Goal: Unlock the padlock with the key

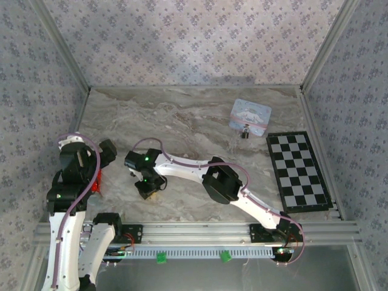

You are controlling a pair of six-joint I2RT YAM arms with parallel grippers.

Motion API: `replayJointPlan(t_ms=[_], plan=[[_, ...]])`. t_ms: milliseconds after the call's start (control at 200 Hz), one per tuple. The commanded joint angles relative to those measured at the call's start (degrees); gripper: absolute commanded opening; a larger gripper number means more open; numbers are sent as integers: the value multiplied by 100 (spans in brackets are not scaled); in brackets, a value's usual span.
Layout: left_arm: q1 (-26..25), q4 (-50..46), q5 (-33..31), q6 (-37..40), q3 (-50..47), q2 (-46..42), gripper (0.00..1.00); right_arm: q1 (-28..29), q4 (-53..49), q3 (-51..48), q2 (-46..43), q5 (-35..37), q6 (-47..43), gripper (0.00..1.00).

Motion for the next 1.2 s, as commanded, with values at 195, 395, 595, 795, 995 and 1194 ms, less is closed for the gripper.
replayJointPlan(t_ms=[195,395,595,795,995,1194], plan=[[-43,27,5,82,-25,14,100,188,-56,300,209,156,-74,24],[-44,37,38,82,-33,26,100,200,-25,336,156,189,-66,30],[-44,40,39,82,-25,33,100,211,-157,488,352,175,-49,30],[-43,40,39,82,-25,42,100,213,-292,726,549,72,-74,28],[-25,53,45,82,-42,55,100,212,-304,721,505,176,-100,17],[8,76,51,60,-60,99,100,144,-275,451,101,286,-114,7]])
